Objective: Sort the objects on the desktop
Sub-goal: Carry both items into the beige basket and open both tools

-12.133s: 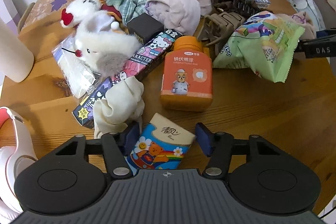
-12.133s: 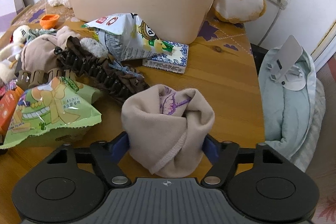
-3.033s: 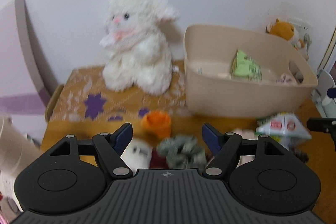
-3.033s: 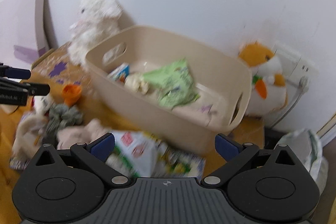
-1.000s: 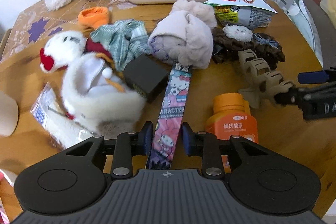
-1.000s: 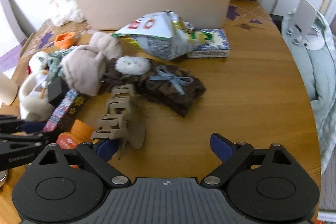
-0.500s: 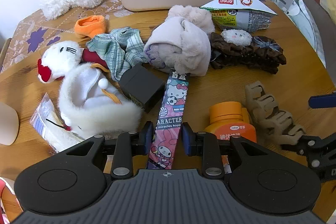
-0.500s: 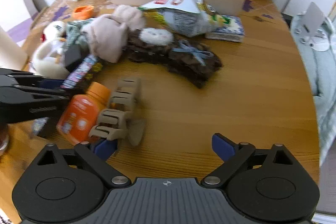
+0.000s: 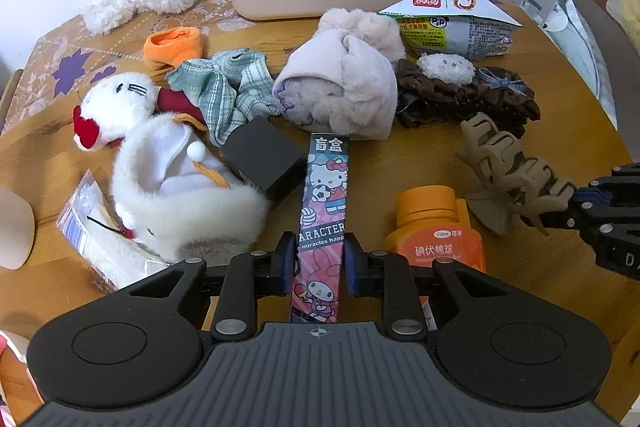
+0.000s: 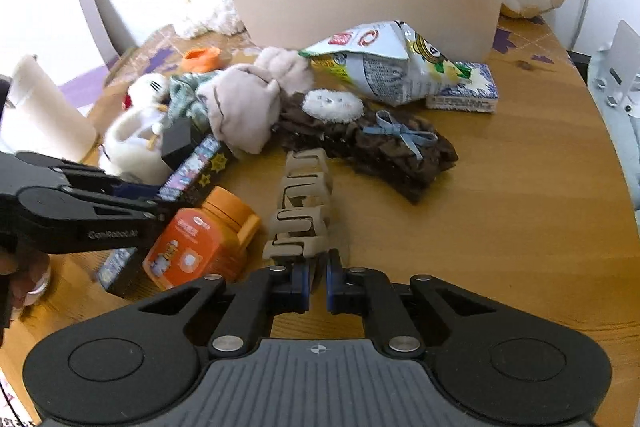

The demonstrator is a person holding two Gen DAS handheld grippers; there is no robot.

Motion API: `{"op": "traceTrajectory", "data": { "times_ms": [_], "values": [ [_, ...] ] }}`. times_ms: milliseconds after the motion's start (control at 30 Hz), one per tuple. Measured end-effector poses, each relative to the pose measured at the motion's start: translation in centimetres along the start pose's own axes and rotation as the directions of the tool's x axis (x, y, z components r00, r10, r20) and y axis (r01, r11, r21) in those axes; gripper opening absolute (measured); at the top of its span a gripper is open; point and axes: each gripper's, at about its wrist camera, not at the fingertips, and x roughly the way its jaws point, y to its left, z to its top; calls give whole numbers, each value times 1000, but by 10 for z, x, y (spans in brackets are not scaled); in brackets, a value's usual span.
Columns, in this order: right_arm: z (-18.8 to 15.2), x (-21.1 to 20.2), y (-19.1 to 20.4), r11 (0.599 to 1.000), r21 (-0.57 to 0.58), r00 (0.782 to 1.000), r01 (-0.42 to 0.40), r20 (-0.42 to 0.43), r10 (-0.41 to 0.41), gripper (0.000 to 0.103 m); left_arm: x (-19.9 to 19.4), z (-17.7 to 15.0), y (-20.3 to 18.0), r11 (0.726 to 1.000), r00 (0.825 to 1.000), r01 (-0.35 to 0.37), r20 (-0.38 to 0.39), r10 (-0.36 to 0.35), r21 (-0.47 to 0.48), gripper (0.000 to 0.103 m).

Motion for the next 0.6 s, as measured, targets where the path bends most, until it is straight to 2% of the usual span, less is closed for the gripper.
{"op": "traceTrajectory", "data": {
  "times_ms": [267,600],
  "values": [
    [8,-17,-13,1000,-15,999,-16,43,17,6,-4,-5,-1,999,1000,26,-8,-26,-26,23],
    [20,-41,-21,1000,-6,995,-26,96,26,6,-27,-1,4,996,997,63,44,-60,-68,23]
  ]
}}
